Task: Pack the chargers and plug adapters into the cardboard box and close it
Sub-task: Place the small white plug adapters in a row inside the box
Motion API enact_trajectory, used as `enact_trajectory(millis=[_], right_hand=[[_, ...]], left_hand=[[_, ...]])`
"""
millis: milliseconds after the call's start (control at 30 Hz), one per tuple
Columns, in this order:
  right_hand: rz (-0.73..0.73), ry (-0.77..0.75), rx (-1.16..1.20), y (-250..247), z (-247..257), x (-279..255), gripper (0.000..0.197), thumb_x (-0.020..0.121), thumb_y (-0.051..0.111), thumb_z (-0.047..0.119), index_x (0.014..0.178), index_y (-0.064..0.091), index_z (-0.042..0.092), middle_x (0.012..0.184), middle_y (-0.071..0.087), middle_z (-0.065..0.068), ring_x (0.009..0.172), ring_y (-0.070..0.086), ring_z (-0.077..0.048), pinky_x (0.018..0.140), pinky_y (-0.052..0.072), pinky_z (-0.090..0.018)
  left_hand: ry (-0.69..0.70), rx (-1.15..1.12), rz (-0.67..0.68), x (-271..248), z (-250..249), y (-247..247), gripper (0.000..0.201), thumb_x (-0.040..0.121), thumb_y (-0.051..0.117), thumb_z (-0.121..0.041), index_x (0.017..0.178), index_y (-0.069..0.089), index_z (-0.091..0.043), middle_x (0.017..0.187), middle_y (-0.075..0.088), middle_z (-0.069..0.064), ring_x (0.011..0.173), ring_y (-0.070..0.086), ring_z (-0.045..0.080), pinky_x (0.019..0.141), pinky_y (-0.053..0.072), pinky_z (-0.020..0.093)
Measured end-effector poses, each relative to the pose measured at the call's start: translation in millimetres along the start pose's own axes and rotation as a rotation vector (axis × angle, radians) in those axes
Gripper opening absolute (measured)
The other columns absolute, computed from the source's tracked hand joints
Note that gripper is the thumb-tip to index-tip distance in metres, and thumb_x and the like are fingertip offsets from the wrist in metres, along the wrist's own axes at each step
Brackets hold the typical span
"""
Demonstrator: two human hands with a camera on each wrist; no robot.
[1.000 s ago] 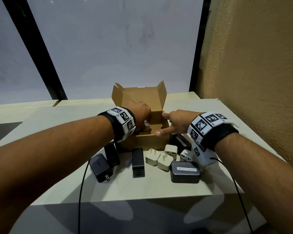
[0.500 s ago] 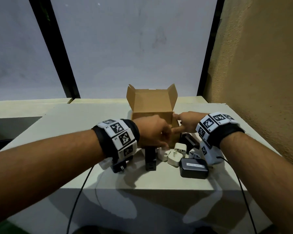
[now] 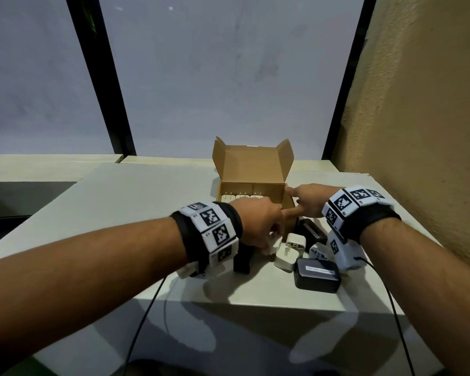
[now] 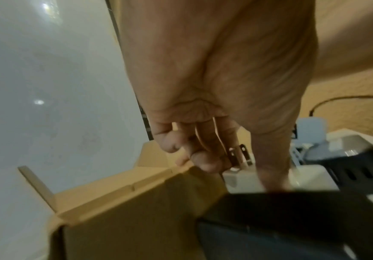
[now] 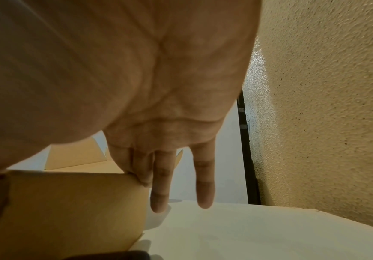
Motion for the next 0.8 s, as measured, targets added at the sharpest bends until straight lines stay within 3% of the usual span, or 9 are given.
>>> enact_trajectory(millis=[67, 167, 300, 500, 633, 800], right_hand=[[-0.006, -0.009, -0.008, 1, -2, 2, 0.068, 0.089, 0.054, 0.055, 0.139, 0.042, 0.011, 0.123, 0.062, -0.014, 0.113, 0.058, -0.029, 0.095, 0.045, -0.037], [-0.012, -0.011, -0.021, 0, -3, 3, 0.065, 0.089, 0.054, 0.055, 0.135, 0.045, 0.009, 0.121, 0.063, -0.014, 0.111, 0.058, -0.029, 0.093, 0.044, -0.037], [-0.005, -0.022, 0.029, 1, -3, 1, 0.076, 0.084, 0.053, 0.064, 0.137, 0.044, 0.011, 0.118, 0.064, -0.015, 0.108, 0.059, -0.029, 0.092, 0.045, -0.037], [-0.01, -0.014, 0.118, 3, -6, 2, 0.075, 0.079, 0.056, 0.068, 0.132, 0.051, 0.015, 0.117, 0.065, -0.012, 0.107, 0.06, -0.027, 0.093, 0.045, -0.036], [-0.014, -0.022, 0.128, 5, -6, 1, 0.077, 0.079, 0.054, 0.07, 0.134, 0.047, 0.017, 0.117, 0.065, -0.01, 0.097, 0.056, -0.023, 0.088, 0.043, -0.033], [-0.017, -0.046, 0.135, 5, -7, 2, 0.078, 0.079, 0.053, 0.071, 0.136, 0.046, 0.018, 0.119, 0.065, -0.009, 0.102, 0.059, -0.024, 0.088, 0.043, -0.033]], left_hand=[[-0.003, -0.072, -0.026, 0, 6, -13, 0.037, 0.078, 0.076, -0.031, 0.113, 0.069, -0.023, 0.103, 0.07, -0.005, 0.088, 0.063, 0.013, 0.08, 0.056, 0.031], [-0.033, -0.142, -0.029, 2, 19, -33, 0.045, 0.074, 0.079, -0.035, 0.114, 0.067, -0.019, 0.105, 0.068, -0.007, 0.09, 0.061, 0.009, 0.08, 0.053, 0.025], [-0.084, -0.128, -0.085, 16, 37, -52, 0.044, 0.076, 0.078, -0.034, 0.115, 0.064, -0.017, 0.105, 0.065, -0.005, 0.09, 0.06, 0.012, 0.078, 0.052, 0.024], [-0.171, -0.067, -0.13, 51, 56, -50, 0.049, 0.073, 0.08, -0.035, 0.116, 0.062, -0.019, 0.111, 0.065, -0.003, 0.094, 0.059, 0.014, 0.076, 0.048, 0.025], [-0.191, -0.003, -0.114, 71, 61, -45, 0.046, 0.073, 0.08, -0.031, 0.114, 0.063, -0.02, 0.11, 0.064, -0.004, 0.092, 0.055, 0.013, 0.075, 0.044, 0.025], [-0.227, 0.033, -0.053, 93, 68, -36, 0.04, 0.075, 0.079, -0.029, 0.112, 0.065, -0.021, 0.108, 0.066, -0.003, 0.095, 0.06, 0.017, 0.08, 0.051, 0.029]])
Point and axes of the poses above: each hand's wrist, its own x-axis towards the middle knuckle, its own y-axis out of the palm, z = x × y, the point moved 5 cm from there along x, towards the middle knuckle
